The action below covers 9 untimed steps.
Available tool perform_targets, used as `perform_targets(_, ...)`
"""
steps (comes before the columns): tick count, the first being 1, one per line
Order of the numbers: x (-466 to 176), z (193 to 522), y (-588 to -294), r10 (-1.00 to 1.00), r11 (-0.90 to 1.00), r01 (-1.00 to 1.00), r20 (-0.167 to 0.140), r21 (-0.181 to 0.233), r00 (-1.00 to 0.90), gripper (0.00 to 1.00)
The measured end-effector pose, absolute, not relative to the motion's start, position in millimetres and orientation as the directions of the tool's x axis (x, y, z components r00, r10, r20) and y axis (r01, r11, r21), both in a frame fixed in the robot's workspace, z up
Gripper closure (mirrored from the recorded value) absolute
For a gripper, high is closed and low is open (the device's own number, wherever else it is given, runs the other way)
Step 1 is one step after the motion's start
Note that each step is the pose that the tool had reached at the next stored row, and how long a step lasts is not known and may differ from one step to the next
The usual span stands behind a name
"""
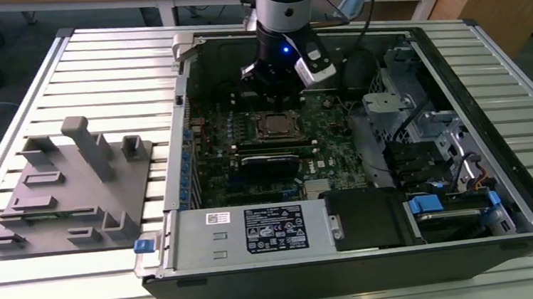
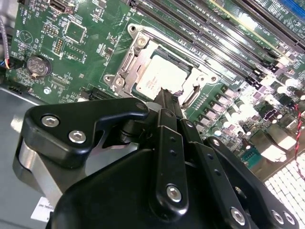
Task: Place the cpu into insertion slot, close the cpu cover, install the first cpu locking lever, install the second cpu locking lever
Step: 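Install the first cpu locking lever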
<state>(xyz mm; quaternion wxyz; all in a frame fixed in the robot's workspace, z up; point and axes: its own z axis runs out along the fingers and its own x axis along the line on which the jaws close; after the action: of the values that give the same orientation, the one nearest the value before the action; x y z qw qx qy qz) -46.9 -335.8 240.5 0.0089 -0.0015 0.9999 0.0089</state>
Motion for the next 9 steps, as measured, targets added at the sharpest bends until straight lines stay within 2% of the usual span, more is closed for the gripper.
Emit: perform_targets(9,-46.9,244.6,-335.8,-0.003,1.0,-0.003,-0.018,0.018,-1.0,0.9)
